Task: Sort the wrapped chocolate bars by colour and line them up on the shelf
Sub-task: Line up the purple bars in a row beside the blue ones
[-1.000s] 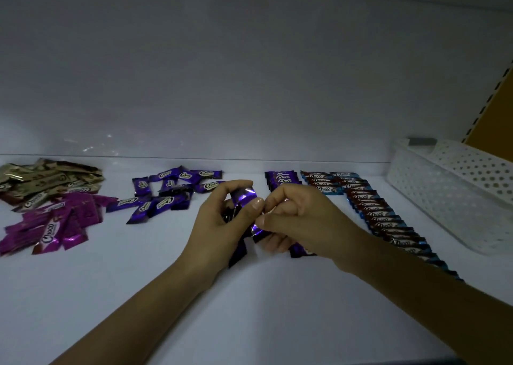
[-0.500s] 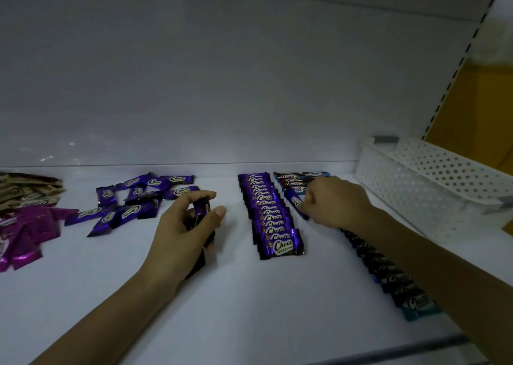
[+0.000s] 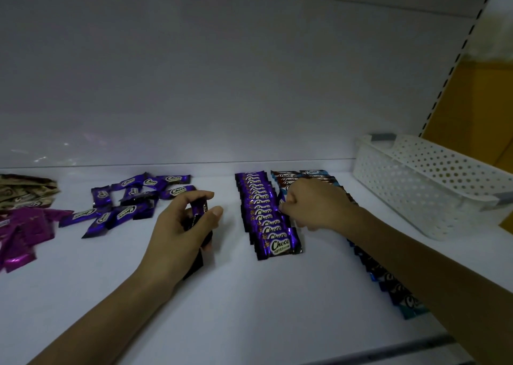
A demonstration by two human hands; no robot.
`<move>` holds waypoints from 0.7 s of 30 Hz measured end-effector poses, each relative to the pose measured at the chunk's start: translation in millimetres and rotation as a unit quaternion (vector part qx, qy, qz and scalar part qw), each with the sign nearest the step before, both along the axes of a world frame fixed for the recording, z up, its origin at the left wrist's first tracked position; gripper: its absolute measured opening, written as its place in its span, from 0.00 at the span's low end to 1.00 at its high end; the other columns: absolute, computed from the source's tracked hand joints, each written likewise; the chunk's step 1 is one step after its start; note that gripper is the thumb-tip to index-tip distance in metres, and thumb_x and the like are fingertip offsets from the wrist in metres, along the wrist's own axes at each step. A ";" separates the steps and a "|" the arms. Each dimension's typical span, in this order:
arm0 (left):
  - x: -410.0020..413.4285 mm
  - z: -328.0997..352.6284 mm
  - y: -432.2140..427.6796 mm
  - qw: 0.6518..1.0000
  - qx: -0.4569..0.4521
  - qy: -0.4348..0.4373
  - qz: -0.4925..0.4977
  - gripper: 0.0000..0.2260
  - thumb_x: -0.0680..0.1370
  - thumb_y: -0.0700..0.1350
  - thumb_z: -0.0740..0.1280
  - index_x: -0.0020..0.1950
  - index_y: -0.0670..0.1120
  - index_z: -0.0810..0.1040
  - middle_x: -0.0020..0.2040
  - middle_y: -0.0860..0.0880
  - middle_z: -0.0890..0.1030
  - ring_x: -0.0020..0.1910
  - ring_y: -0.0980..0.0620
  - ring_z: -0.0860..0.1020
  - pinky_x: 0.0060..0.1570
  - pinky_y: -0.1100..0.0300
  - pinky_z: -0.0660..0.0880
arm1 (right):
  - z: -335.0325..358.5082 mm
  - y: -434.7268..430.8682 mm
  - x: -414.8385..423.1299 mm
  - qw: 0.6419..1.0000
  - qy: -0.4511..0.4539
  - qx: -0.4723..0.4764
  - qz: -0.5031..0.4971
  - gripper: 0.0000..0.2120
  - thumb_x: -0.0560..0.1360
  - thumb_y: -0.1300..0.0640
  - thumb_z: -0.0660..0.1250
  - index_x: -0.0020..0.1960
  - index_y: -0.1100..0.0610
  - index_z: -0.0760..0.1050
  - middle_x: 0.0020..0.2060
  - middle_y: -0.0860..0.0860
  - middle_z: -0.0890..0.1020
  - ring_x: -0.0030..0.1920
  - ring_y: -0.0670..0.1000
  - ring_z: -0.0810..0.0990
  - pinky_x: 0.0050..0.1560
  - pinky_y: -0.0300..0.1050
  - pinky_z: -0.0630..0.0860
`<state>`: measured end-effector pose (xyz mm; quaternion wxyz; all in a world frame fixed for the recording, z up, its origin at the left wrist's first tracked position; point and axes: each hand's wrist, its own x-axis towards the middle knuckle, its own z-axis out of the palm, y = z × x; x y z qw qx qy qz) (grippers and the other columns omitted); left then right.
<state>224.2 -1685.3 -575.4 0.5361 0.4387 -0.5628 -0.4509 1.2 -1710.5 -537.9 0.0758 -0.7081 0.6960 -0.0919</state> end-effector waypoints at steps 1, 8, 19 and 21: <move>-0.1 0.0 0.1 1.000 0.001 0.001 0.000 0.09 0.76 0.43 0.69 0.54 0.51 0.78 0.35 0.47 0.78 0.25 0.57 0.72 0.23 0.68 0.68 | 0.1 0.2 0.5 1.000 0.010 -0.014 -0.001 0.17 0.78 0.52 0.62 0.31 0.55 0.70 0.34 0.55 0.83 0.26 0.48 0.74 0.35 0.39 0.74; -0.6 1.4 0.7 1.000 0.000 0.008 -0.001 0.09 0.76 0.42 0.69 0.55 0.50 0.78 0.35 0.46 0.77 0.25 0.57 0.72 0.23 0.70 0.67 | 2.2 -6.1 1.3 0.998 0.035 -0.050 -0.005 0.18 0.76 0.55 0.63 0.28 0.55 0.66 0.24 0.48 0.72 0.26 0.46 0.70 0.28 0.37 0.65; -0.7 -0.9 -1.1 1.000 0.002 0.018 -0.001 0.09 0.75 0.42 0.69 0.54 0.51 0.78 0.30 0.52 0.77 0.25 0.56 0.72 0.23 0.69 0.67 | 6.9 -12.9 5.2 0.998 0.033 -0.056 -0.008 0.16 0.76 0.54 0.63 0.31 0.57 0.69 0.27 0.50 0.77 0.27 0.47 0.73 0.27 0.37 0.66; -0.1 -1.4 -1.8 1.000 0.004 0.018 0.000 0.09 0.76 0.42 0.69 0.54 0.51 0.78 0.30 0.51 0.77 0.24 0.56 0.72 0.22 0.68 0.67 | 10.5 -7.5 0.4 0.998 0.035 -0.059 -0.014 0.13 0.75 0.54 0.63 0.34 0.58 0.74 0.31 0.54 0.82 0.27 0.49 0.75 0.32 0.39 0.72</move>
